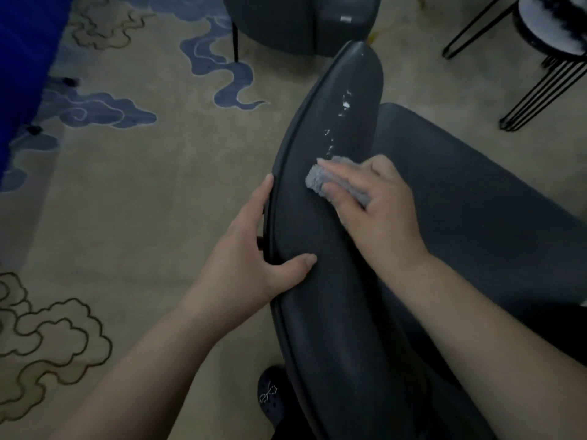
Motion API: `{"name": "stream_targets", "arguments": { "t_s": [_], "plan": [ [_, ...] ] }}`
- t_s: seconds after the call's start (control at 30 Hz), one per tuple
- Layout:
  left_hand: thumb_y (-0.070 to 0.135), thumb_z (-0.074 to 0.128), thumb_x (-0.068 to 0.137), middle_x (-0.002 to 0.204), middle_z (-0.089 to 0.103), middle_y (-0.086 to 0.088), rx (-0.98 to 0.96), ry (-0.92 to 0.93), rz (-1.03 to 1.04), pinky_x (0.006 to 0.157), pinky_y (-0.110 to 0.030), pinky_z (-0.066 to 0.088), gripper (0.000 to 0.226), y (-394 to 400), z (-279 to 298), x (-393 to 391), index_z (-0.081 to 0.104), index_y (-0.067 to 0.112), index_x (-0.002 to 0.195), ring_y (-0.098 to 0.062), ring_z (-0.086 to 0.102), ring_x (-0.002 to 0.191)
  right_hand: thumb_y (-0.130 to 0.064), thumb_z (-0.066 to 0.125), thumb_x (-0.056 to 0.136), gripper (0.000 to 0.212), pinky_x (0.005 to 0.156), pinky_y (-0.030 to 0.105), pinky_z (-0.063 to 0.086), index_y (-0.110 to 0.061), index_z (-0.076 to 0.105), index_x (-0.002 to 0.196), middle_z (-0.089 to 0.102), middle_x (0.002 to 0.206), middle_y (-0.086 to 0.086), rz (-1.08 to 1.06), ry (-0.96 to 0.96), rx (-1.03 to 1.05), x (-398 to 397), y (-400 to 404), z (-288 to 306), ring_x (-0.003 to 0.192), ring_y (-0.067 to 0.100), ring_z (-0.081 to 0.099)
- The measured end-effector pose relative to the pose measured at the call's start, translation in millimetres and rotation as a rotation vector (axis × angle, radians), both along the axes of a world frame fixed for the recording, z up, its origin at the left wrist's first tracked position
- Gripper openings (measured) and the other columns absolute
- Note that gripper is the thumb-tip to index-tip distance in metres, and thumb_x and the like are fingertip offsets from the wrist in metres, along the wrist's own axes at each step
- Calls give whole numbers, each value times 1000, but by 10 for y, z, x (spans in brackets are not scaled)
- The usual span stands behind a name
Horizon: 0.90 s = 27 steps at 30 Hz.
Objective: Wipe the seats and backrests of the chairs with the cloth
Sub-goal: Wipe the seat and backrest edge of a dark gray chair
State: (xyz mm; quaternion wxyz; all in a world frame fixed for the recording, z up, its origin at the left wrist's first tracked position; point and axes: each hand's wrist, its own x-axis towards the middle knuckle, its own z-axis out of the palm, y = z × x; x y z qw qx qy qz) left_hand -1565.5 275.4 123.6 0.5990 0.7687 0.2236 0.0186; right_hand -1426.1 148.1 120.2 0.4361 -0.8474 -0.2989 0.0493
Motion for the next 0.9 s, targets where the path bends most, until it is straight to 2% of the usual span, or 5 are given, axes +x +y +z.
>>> {"name": "stream_targets", "arguments": {
  "t_s": [0.13,0.27,0.5,0.7,0.9],
  "plan": [
    [24,81,69,120,51,45,14,11,-25,82,-1,41,101,94,-6,199,24,28,153,19,52,109,-30,67,84,31,74,9,40,-26,68,115,46,85,1,73,-1,106,-321,-197,-9,76,7,49],
    [24,82,69,115,50,49,58,44,-28,80,0,42,100,212,17,381,24,38,150,18,55,103,-23,72,83,30,74,15,42,-19,70,113,46,85,8,64,-43,56,93,144,-19,76,15,49],
    [40,81,62,116,42,57,142,75,-104,82,2,39,106,353,39,612,23,40,150,20,52,107,-34,66,87,28,69,12,41,-25,70,113,44,87,-4,121,1,126,-34,-8,-78,74,5,48],
    [39,88,59,124,41,53,95,113,-190,86,-2,42,119,483,17,716,15,43,152,18,50,114,-26,71,84,27,72,26,46,-21,72,111,45,84,8,20,9,78,444,346,-103,75,18,51],
    [27,83,68,125,43,50,53,68,-272,85,-4,43,106,693,-22,1130,20,39,152,15,53,112,-29,66,86,29,74,11,39,-24,69,114,46,87,4,-53,55,114,427,252,-115,79,11,50]
  ]
}}
